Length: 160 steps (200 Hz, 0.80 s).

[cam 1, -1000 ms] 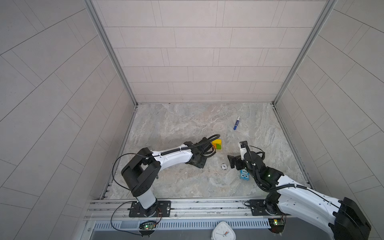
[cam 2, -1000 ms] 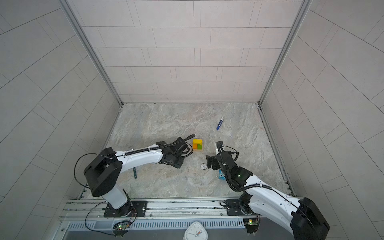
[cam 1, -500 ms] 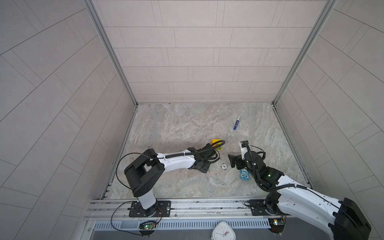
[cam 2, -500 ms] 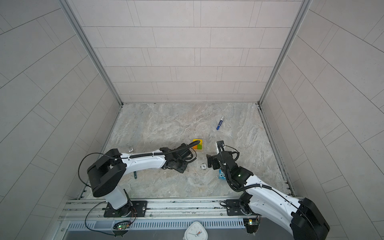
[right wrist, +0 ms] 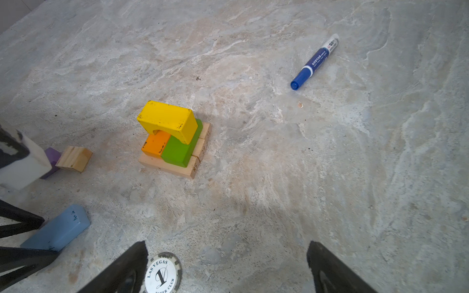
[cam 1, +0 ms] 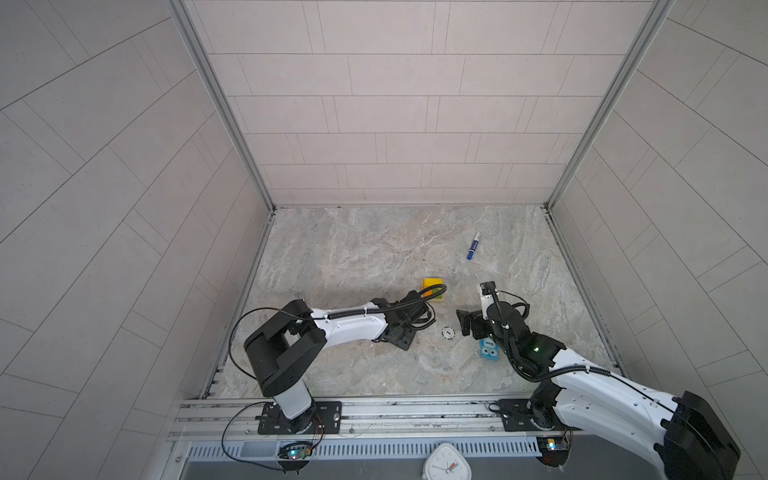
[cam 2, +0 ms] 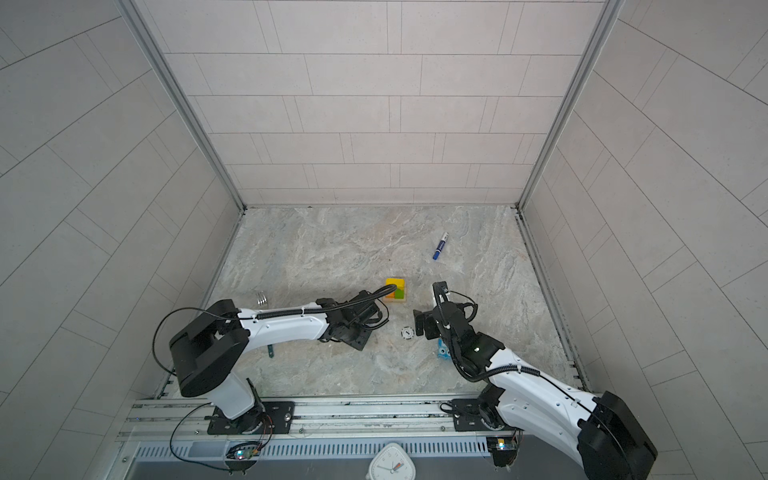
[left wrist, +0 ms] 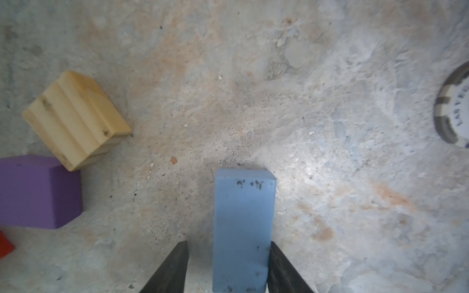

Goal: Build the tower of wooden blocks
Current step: 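Lift the light blue block with the left gripper and carry it toward the robot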

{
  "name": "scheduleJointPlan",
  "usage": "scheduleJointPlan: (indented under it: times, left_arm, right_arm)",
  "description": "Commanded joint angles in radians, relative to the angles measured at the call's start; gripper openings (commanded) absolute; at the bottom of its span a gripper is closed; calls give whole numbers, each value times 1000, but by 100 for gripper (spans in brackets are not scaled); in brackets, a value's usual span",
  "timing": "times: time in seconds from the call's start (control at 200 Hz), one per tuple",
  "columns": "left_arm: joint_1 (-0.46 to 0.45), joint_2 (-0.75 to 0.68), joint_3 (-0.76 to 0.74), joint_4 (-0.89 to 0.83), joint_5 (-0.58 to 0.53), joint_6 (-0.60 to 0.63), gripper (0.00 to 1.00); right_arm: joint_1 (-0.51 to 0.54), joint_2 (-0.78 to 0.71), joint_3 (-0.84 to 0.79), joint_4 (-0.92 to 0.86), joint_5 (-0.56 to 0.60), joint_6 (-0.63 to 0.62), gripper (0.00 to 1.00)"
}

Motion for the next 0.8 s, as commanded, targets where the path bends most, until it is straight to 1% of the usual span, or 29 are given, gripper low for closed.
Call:
scheduleJointPlan:
  times: [0.0, 0.365, 0.455, 0.796]
  left_arm:
    - [-5, -39, -30, -31, -12, -19, 55]
    - [4, -64, -60, -71, -68, -39, 57]
    - [20, -60, -66, -75, -82, -48, 57]
    - [98, -70, -72, -78, -74, -39, 58]
  right_arm:
    - [-5, 2, 10, -10, 2, 9, 99]
    - [-6, 1, 10, -11, 1, 9, 99]
    - [-6, -1, 9, -11, 1, 10, 100]
    - [-6, -3, 8, -13, 1, 10, 100]
